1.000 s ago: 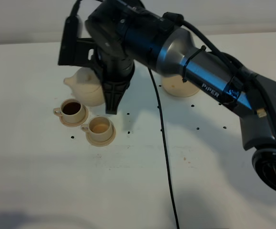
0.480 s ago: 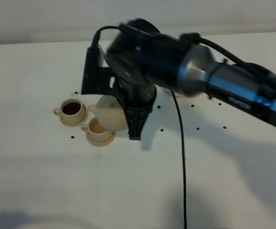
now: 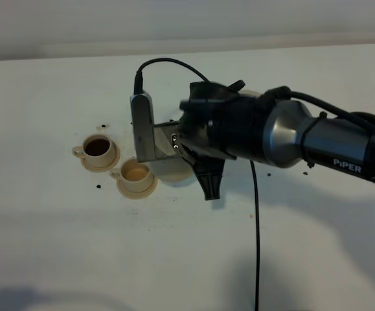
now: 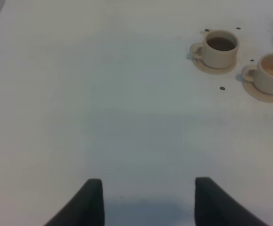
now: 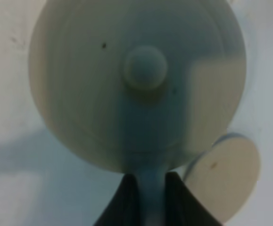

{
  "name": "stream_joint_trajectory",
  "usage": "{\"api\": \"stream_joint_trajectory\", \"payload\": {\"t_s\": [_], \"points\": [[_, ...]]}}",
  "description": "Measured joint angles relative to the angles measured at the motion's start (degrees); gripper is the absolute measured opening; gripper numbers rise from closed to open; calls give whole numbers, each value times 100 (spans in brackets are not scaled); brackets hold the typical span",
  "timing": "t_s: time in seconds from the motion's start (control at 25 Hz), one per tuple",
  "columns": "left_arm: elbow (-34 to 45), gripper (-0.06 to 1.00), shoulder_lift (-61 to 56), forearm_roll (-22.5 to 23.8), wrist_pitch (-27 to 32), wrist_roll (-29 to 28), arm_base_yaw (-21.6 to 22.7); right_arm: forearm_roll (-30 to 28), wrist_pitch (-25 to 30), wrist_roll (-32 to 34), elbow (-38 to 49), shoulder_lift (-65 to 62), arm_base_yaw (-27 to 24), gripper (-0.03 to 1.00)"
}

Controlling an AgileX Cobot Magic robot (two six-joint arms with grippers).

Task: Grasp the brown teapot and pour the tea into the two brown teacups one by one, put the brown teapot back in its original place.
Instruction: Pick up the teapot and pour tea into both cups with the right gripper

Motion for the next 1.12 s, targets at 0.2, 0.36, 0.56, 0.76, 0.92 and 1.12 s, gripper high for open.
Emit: {"api": "stream_joint_trajectory", "payload": {"t_s": [0.2, 0.36, 0.56, 0.76, 0.92, 1.12], "points": [[0, 42, 0, 0, 0, 0, 0, -672, -252, 548, -1, 191, 0, 9], [0, 42, 0, 0, 0, 0, 0, -1003, -335, 826, -1, 333, 0, 9], [0, 42, 0, 0, 0, 0, 0, -1116, -375, 887, 8, 437, 0, 9], [0, 42, 0, 0, 0, 0, 0, -1217, -396, 898, 29, 437, 0, 9], [0, 42, 0, 0, 0, 0, 0, -1318, -408, 898, 29, 437, 0, 9], [0, 42, 0, 0, 0, 0, 0, -1417, -408, 898, 29, 443, 0, 9]]}}
